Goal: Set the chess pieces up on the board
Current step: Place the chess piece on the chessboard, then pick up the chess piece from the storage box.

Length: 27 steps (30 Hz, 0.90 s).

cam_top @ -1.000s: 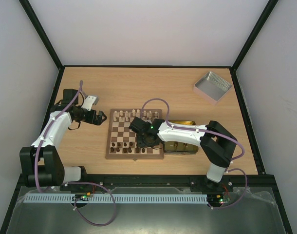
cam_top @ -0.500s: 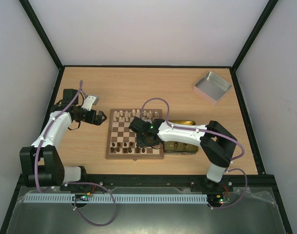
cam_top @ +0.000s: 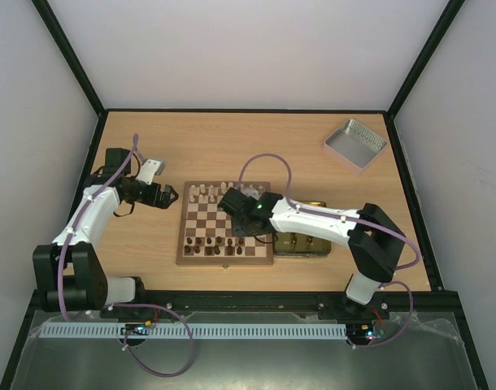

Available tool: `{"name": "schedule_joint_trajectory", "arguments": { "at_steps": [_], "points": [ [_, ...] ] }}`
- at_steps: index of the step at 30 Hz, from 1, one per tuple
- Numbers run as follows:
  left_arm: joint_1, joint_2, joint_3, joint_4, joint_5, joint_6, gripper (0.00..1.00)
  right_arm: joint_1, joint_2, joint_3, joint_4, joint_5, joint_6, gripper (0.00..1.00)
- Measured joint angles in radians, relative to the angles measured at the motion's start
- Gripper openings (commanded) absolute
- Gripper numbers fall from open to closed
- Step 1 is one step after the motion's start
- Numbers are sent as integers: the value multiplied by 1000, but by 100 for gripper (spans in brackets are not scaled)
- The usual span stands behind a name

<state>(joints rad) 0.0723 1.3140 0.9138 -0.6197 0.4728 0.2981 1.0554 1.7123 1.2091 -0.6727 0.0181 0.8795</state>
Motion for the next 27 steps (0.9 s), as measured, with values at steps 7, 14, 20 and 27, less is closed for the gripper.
{"name": "schedule_joint_trajectory", "arguments": {
  "at_steps": [7, 14, 20, 27],
  "points": [
    [0, 0, 0, 0, 2, 0, 99, -167, -174, -105, -12, 30, -8, 29],
    [0, 0, 0, 0, 3, 0, 99, -309, -252, -203, -47, 53, -64, 31],
    [0, 0, 0, 0, 3, 0, 99, -352, -252, -240, -51, 50, -105, 31],
    [-2, 0, 0, 0, 3, 0, 99, -392, -252, -316, -36, 2, -122, 30]
  ]
}}
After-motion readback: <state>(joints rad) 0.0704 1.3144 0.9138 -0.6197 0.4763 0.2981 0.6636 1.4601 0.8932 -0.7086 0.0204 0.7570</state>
